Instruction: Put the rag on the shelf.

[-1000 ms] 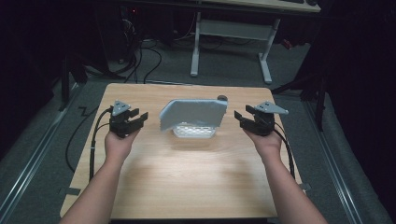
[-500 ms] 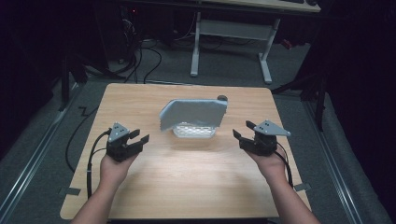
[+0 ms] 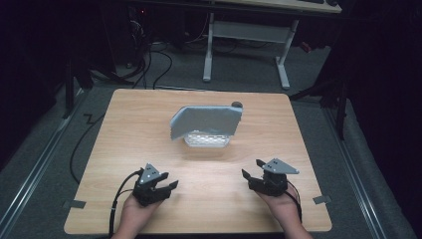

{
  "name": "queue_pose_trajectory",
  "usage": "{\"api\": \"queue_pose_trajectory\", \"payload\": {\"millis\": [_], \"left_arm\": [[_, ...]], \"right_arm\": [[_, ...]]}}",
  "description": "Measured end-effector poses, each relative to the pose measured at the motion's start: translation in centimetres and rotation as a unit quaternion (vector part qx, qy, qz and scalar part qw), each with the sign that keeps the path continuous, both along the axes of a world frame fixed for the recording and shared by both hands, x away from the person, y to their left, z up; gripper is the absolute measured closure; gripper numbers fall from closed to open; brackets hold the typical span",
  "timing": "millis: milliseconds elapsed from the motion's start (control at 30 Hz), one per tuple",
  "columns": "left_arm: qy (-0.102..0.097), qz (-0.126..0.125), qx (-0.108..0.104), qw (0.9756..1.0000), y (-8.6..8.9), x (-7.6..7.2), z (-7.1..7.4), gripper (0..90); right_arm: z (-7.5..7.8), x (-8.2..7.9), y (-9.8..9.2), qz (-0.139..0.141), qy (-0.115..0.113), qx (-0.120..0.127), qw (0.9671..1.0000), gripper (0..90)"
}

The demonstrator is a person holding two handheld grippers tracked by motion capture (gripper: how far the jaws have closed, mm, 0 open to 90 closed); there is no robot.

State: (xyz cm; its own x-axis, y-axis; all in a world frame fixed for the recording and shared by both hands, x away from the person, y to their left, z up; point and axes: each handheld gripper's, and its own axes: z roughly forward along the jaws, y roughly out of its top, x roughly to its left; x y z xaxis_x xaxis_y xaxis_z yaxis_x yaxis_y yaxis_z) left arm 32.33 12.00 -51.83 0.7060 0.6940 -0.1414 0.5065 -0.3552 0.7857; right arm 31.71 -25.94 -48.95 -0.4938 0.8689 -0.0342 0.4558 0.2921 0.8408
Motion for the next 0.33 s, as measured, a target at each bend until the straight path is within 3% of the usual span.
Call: {"api": "queue_pose_trajectory", "payload": {"millis": [100,133,167,233,333], "left_arm": [[0.004,-0.015,0.015,0.9998,-0.7,-0.3,-0.5,47.5],[0.004,-0.012,0.012,0.9998,-0.7,-0.1,-0.6,46.9],[0.006,-0.009,0.007,0.9999,-0.6,0.1,-0.7,46.7],[0.014,-0.001,-0.002,0.9999,-0.3,0.5,-0.7,46.5],[0.017,0.005,-0.005,0.9998,0.1,0.7,-0.8,45.2]], "right_arm": [[-2.3,-1.4,-0.7,-0.023,-0.001,0.003,0.9997,37.8],[-2.6,-1.5,-1.0,-0.022,0.02,0.009,0.9995,34.5],[-2.5,-1.4,-1.1,-0.018,0.022,0.006,0.9996,33.5],[-2.3,-1.5,-1.2,-0.02,-0.002,-0.006,0.9998,35.7],[-2.5,-1.1,-1.5,-0.025,0.012,0.008,0.9996,35.6]]}}
